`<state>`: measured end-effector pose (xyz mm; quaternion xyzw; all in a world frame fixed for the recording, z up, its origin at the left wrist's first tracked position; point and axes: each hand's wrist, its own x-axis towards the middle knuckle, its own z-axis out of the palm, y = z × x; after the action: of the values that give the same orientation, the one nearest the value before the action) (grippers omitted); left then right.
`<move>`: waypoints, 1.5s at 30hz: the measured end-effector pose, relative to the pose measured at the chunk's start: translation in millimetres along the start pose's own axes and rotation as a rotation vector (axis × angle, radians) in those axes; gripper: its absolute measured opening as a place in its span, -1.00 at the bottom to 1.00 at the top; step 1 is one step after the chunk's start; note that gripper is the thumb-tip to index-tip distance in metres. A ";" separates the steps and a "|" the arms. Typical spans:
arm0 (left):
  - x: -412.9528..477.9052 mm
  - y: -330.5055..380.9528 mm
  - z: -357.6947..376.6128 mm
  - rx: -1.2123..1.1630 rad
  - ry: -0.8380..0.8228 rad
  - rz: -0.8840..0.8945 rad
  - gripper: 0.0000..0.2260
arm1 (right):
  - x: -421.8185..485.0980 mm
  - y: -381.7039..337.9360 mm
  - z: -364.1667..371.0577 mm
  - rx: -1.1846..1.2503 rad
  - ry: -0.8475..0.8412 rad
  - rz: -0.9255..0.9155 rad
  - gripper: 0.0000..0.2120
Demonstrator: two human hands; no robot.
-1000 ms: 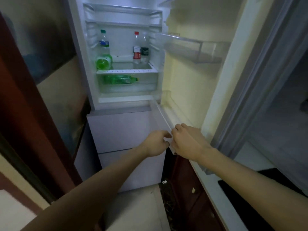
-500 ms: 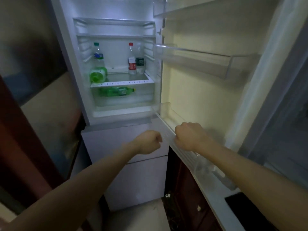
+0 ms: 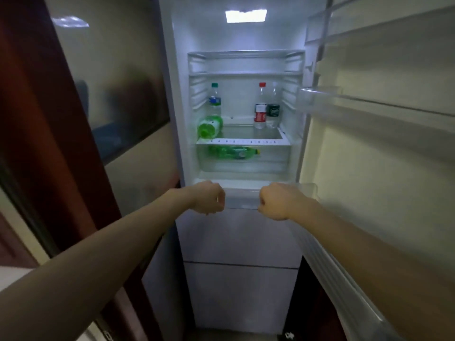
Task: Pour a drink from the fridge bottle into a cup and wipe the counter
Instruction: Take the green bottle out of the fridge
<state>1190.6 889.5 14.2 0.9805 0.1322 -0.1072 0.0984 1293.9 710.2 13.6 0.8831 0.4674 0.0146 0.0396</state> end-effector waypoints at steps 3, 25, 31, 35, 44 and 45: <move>3.3 -2.6 -13.7 -0.037 -0.004 -0.008 -0.88 | 9.8 1.9 -3.2 0.024 0.012 -0.031 -0.80; 222.0 -124.4 -99.1 0.074 0.152 -0.006 -0.81 | 259.6 30.5 -21.4 -0.014 -0.038 0.095 -0.66; 255.0 -143.7 -98.3 0.104 0.149 -0.069 -0.78 | 326.1 27.7 -20.3 -0.022 0.101 0.008 -0.81; 264.1 -151.1 -95.4 0.072 0.257 -0.168 -0.83 | 368.8 18.1 -17.2 0.076 0.246 -0.093 -0.69; 276.8 -140.7 -108.1 -0.077 0.512 -0.362 -0.76 | 431.9 12.6 -15.3 -0.083 0.515 -0.311 -0.50; 277.1 -140.5 -108.6 -0.061 0.510 -0.373 -0.75 | 436.0 11.8 -11.5 -0.103 0.505 -0.335 -0.50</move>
<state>1432.3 1112.3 29.5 0.9313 0.3331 0.1299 0.0701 1548.3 1064.7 21.2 0.7590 0.6002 0.2504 -0.0311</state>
